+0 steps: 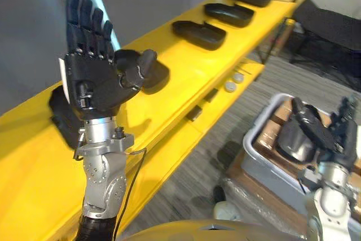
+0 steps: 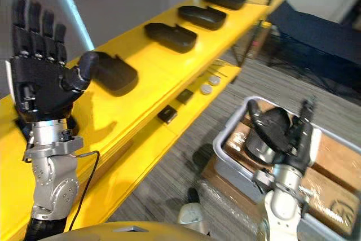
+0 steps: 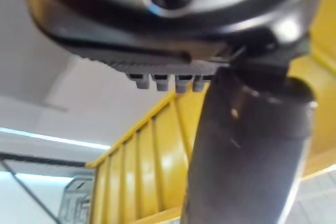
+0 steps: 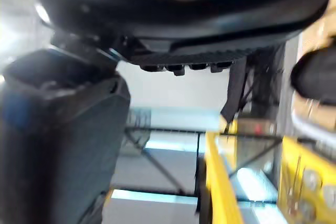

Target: Walk over and take three plastic housings, then place them on the shelf

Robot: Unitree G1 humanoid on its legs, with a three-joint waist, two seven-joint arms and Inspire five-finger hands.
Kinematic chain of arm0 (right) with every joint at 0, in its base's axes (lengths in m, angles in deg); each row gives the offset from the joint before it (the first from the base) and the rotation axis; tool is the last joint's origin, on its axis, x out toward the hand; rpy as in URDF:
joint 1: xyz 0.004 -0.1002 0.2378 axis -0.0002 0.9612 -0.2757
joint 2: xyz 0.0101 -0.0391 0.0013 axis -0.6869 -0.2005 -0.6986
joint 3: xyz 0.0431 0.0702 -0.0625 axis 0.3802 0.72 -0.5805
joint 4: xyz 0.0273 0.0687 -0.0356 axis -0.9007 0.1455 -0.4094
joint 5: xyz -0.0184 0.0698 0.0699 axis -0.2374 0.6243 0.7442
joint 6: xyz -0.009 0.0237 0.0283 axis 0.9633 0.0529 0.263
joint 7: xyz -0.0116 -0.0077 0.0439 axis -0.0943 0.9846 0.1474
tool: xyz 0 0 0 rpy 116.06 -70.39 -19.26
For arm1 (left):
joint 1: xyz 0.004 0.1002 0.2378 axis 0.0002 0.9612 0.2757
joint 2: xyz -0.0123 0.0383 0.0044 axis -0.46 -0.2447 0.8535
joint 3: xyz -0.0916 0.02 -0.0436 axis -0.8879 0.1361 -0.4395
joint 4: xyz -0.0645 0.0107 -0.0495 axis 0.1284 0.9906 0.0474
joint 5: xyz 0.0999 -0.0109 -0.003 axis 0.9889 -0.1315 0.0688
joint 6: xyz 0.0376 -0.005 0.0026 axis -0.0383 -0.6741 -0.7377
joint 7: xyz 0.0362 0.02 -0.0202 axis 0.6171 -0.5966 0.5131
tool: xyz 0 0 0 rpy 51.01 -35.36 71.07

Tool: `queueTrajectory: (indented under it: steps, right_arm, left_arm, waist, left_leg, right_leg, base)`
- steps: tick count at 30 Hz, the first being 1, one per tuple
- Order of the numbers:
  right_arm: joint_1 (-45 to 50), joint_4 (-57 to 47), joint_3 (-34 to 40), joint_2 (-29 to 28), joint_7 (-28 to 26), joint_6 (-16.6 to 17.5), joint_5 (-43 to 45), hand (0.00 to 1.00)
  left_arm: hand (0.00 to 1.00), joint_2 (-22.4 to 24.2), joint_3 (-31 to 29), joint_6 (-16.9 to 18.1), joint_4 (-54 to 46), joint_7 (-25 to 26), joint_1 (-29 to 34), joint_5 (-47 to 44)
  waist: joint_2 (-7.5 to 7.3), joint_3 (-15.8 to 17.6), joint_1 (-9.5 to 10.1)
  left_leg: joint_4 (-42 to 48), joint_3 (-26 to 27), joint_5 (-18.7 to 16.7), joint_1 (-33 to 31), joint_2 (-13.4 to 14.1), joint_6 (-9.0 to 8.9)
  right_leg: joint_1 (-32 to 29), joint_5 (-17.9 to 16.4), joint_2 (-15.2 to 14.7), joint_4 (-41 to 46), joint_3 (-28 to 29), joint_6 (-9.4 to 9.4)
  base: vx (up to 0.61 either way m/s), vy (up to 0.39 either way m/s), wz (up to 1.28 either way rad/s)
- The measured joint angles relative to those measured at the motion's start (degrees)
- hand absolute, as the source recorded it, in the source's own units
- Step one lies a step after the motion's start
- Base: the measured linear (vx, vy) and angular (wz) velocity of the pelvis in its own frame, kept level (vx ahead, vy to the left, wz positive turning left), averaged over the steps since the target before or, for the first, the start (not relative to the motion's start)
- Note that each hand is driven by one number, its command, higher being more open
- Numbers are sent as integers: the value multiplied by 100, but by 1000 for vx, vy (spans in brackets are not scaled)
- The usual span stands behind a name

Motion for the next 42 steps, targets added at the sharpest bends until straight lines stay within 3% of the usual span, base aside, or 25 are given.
queueTrajectory:
  steps: [3, 5, 6, 7, 8, 9, 14, 18, 19, 21, 22, 23, 24, 26, 29, 30, 31, 32, 33, 34, 36, 39, 40, 41, 42]
  right_arm:
    - [414, -5, 74, -329, -103, 269, 355, 100]
    - [466, -12, -81, -398, -269, 329, 349, 100]
    - [425, -24, -215, -375, -472, 416, 339, 100]
    - [291, -12, -439, -301, -662, 490, 337, 100]
    - [162, 24, -579, -196, -733, 504, 336, 100]
    - [-411, 248, -969, 252, -806, 504, 207, 100]
    - [-1046, 735, -1408, 395, -473, 384, -32, 100]
    - [-436, 726, -1623, -376, -516, 315, -1, 100]
    - [-240, 718, -1669, -521, -631, 334, 167, 100]
    - [-171, 718, -1690, -518, -789, 355, 475, 100]
    - [-292, 713, -1716, -470, -808, 399, 486, 100]
    - [-535, 732, -1720, -360, -728, 566, 434, 100]
    - [-889, 939, -1777, -286, -500, 584, 289, 100]
    - [-1471, 1434, -2152, -13, -45, 586, 20, 100]
    - [-1660, 1584, -2661, -126, 151, 571, -214, 100]
    - [-1622, 1584, -2669, -200, 151, 552, -330, 100]
    - [-1545, 1585, -2671, -290, 156, 496, -512, 100]
    - [-1437, 1584, -2671, -389, 161, 393, -743, 100]
    - [-1362, 1582, -2671, -406, 157, 342, -832, 100]
    - [-1239, 1582, -2645, -326, 149, 239, -908, 100]
    - [-1085, 1583, -2597, -55, 117, 102, -957, 100]
    - [-825, 1434, -2474, 323, 69, 80, -1019, 100]
    - [-682, 1256, -2343, 408, 31, 89, -1015, 100]
    - [-577, 1153, -2200, 490, 20, 183, -988, 100]
    - [-575, 1152, -2108, 530, 18, 238, -976, 100]
  left_arm:
    - [100, -2, 0, -75, 0, 172, -93, 38]
    - [100, -19, -43, -76, -71, 332, -188, 114]
    - [100, -41, -71, -87, -112, 472, -188, 262]
    - [100, -110, -90, -145, -170, 589, -154, 280]
    - [100, -158, -125, -190, -238, 650, -78, 300]
    - [100, -216, -270, -207, -330, 707, 110, 451]
    - [100, -173, -491, -105, -504, 175, 359, 426]
    - [100, -97, -523, 63, -662, -197, 637, 254]
    - [100, -96, -526, 68, -661, -235, 758, 257]
    - [100, -129, -606, 52, -653, -150, 772, 260]
    - [100, -170, -753, 50, -658, -144, 734, 256]
    - [100, -253, -882, 27, -617, -153, 540, 254]
    - [100, -293, -933, -11, -513, -100, 483, 262]
    - [100, -212, -1004, -199, -470, 226, 624, 550]
    - [100, -87, -1162, -380, -345, 467, 788, 444]
    - [100, -41, -1156, -440, -268, 469, 790, 281]
    - [100, 52, -1142, -509, -146, 478, 809, 34]
    - [100, 174, -1095, -596, 40, 510, 892, -198]
    - [100, 239, -1021, -615, 148, 530, 968, -288]
    - [100, 430, -777, -714, 358, 562, 1126, -458]
    - [100, 646, -234, -866, 701, 715, 1364, -531]
    - [100, 683, 709, -1071, 1260, 742, 1425, -637]
    - [100, 688, 951, -1072, 1294, 726, 1449, -614]
    - [100, 692, 1096, -1039, 1264, 669, 1450, -599]
    - [100, 691, 1116, -1025, 1238, 625, 1448, -536]
  waist:
    - [1, 26, -131]
    - [14, 54, -53]
    - [49, 101, 126]
    - [70, 178, 326]
    - [85, 207, 430]
    - [225, 216, 556]
    - [285, 238, 989]
    - [81, 453, 985]
    - [-15, 550, 995]
    - [-134, 790, 998]
    - [-113, 842, 1052]
    - [-10, 876, 1013]
    - [-25, 903, 1040]
    - [141, 844, 1166]
    - [50, 784, 1435]
    - [17, 767, 1446]
    - [0, 770, 1451]
    - [-69, 775, 1453]
    - [-109, 777, 1455]
    - [-91, 781, 1439]
    - [50, 768, 1274]
    - [-34, 750, 970]
    - [-14, 742, 927]
    - [7, 727, 932]
    - [17, 722, 937]
  left_leg:
    - [94, 130, -113, 76, -13, 42]
    - [230, -294, -411, 35, -71, 293]
    - [337, -1206, -920, -73, -257, 728]
    - [555, -2301, -1436, -296, -563, 909]
    - [678, -2808, -1614, -417, -701, 964]
    - [977, -3363, -1881, -618, -821, 897]
    - [1271, -3698, -1970, -850, -813, 793]
    - [1272, -3747, -1953, -663, -837, 731]
    - [1364, -3641, -1955, -561, -882, 733]
    - [1717, -3586, -1879, -603, -987, 871]
    - [1809, -3595, -1893, -794, -981, 1130]
    - [1566, -3574, -2011, -851, -1008, 1170]
    - [1565, -3421, -1994, -844, -1045, 1188]
    - [1686, -3215, -1979, -843, -833, 1178]
    - [2084, -3023, -1970, -1202, -549, 1138]
    - [2230, -3026, -1973, -1327, -447, 1106]
    - [2461, -3030, -1988, -1503, -262, 1053]
    - [2685, -3017, -1994, -1657, -21, 1011]
    - [2785, -2981, -1994, -1690, 104, 973]
    - [2966, -2944, -2010, -1715, 393, 914]
    - [3265, -2950, -1884, -1787, 816, 885]
    - [3858, -2940, -855, -1970, 1074, 1197]
    - [4115, -3037, -696, -2085, 1108, 1066]
    - [4028, -3171, -1095, -2226, 914, 773]
    - [3921, -3230, -1236, -2302, 791, 762]
  right_leg:
    - [-65, 56, 73, -33, 217, -12]
    - [-157, 121, 165, -52, 475, -47]
    - [-216, 136, 231, -76, 747, -128]
    - [-281, 163, 280, -85, 1010, -239]
    - [-335, 177, 326, -84, 1124, -279]
    - [-432, 212, 343, -99, 1204, -327]
    - [-435, 298, 256, -14, 1125, -276]
    - [-448, 342, 302, 235, 906, -211]
    - [-439, 436, 291, 334, 566, -236]
    - [-506, 1056, 292, 319, 46, -750]
    - [-595, 1612, 266, 43, -60, -842]
    - [-1031, 527, 156, 1197, -661, -1055]
    - [-1226, -590, -162, 2453, -1181, -1210]
    - [-1016, -1192, -561, 3360, -1788, -1205]
    - [-780, -1354, -1330, 3669, -1993, -971]
    - [-720, -1326, -1387, 3639, -2019, -918]
    - [-584, -1246, -1392, 3446, -2022, -676]
    - [-299, -1245, -1242, 2959, -2066, -48]
    - [-151, -1447, -1114, 2748, -2149, 112]
    - [-29, -1752, -864, 2532, -2345, 67]
    - [-17, -1881, -458, 2487, -2357, -118]
    - [199, -1923, -190, 2114, -2270, -283]
    - [354, -1842, -173, 1815, -2159, -373]
    - [388, -1754, -158, 1609, -2022, -395]
    - [387, -1718, -160, 1537, -1956, -399]
  base:
    - [-67, 31, -47]
    - [-102, 11, -72]
    - [-228, 76, -115]
    - [-203, 77, -127]
    - [-251, 156, -124]
    - [-122, 148, -66]
    - [-16, 44, 16]
    - [35, -24, -17]
    - [-77, 11, -72]
    - [-152, 26, -88]
    - [-217, 6, -83]
    - [-297, 26, -72]
    - [-271, 30, -35]
    - [-129, 65, -45]
    - [-42, -36, -47]
    - [-13, -210, -16]
    - [9, -290, -16]
    - [6, -327, -28]
    - [13, -387, -50]
    - [10, -334, -55]
    - [68, -345, -52]
    - [114, -340, -46]
    - [133, -210, -62]
    - [135, -154, -67]
    - [131, -77, -61]
